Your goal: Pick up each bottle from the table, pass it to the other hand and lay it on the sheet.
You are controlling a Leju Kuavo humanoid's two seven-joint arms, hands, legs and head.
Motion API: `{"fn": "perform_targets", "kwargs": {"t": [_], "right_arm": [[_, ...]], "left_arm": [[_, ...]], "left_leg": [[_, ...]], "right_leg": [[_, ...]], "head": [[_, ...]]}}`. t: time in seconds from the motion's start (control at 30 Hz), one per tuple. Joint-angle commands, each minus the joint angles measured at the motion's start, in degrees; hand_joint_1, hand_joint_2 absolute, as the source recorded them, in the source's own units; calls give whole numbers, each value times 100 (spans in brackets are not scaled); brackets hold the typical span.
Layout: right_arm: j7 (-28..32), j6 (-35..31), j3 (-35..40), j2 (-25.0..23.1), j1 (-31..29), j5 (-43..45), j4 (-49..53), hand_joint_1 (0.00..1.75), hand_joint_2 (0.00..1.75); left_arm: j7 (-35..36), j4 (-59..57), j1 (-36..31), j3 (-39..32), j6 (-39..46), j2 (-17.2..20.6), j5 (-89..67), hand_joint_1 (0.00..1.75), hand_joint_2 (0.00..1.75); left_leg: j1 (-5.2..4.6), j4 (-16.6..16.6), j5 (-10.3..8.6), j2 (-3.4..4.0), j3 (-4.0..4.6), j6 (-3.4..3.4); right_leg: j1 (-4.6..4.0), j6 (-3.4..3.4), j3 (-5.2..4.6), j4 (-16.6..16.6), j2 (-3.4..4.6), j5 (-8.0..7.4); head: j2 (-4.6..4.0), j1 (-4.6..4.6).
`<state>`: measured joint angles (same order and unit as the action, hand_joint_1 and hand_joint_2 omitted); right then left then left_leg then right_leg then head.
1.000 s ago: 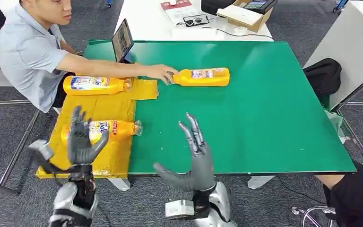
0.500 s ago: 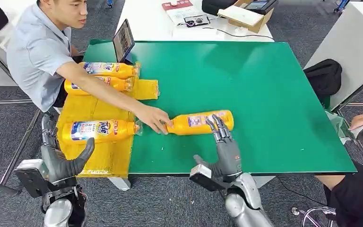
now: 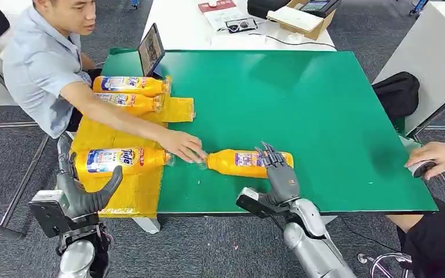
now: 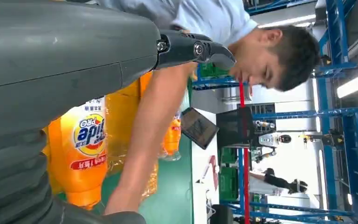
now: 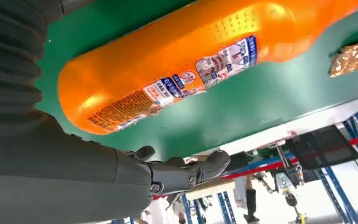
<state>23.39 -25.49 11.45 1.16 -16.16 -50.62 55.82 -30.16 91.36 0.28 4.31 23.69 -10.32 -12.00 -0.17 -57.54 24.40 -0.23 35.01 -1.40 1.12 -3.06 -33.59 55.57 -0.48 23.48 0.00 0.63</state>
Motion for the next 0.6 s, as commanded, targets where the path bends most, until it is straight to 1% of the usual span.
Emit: {"fn": "perform_targets", "kwargs": {"t": [0.03,0.07,0.1,0.13,0.23,0.43,0.53,0.57,0.6], "right_arm": [[-169,259,130,-66,-903,-94,-1518,0,175],[-230,286,144,-77,-1025,-122,-1692,0,175],[-311,281,172,-89,-1178,-181,-1931,0,175],[-354,148,221,-93,-1386,-272,-2283,0,175],[-623,64,266,-85,-1700,-449,-2723,0,175],[-1358,129,489,-19,-1946,-1009,-3067,0,175],[-1496,290,501,-37,-2027,-1072,-3205,0,175],[-1476,386,443,-56,-2046,-1001,-3239,0,175],[-1429,540,378,-76,-2076,-912,-3298,0,175]], "left_arm": [[27,-662,-471,189,39,98,-54,0,175],[36,-723,-510,211,36,103,-63,0,175],[40,-783,-548,231,33,110,-63,0,175],[70,-851,-589,261,23,122,-47,0,175],[129,-896,-605,290,0,144,2,0,175],[297,-907,-574,289,-163,181,59,0,175],[368,-924,-573,296,-247,190,78,0,175],[381,-947,-587,302,-268,197,75,0,175],[393,-987,-611,307,-288,199,73,0,175]], "left_leg": [[8,-1,10,12,-28,11],[4,1,4,8,-18,8],[7,1,6,11,-25,11],[4,2,3,9,-18,8],[3,3,0,13,-18,6],[3,2,2,10,-28,4],[-1,1,-1,2,-19,1],[2,-2,4,6,-27,4],[0,0,-1,6,-17,2]], "right_leg": [[-9,17,25,-1,14,5],[-5,12,16,-1,8,2],[-7,16,24,-3,13,2],[-5,12,16,-3,11,0],[-4,9,15,-2,14,-4],[-5,6,25,-2,12,-2],[-1,3,19,0,3,-1],[-4,8,25,2,7,2],[-1,3,16,-1,7,-3]], "head": [[0,2],[0,0],[0,0],[0,2],[0,0],[0,2],[0,0],[0,2],[0,2]]}}
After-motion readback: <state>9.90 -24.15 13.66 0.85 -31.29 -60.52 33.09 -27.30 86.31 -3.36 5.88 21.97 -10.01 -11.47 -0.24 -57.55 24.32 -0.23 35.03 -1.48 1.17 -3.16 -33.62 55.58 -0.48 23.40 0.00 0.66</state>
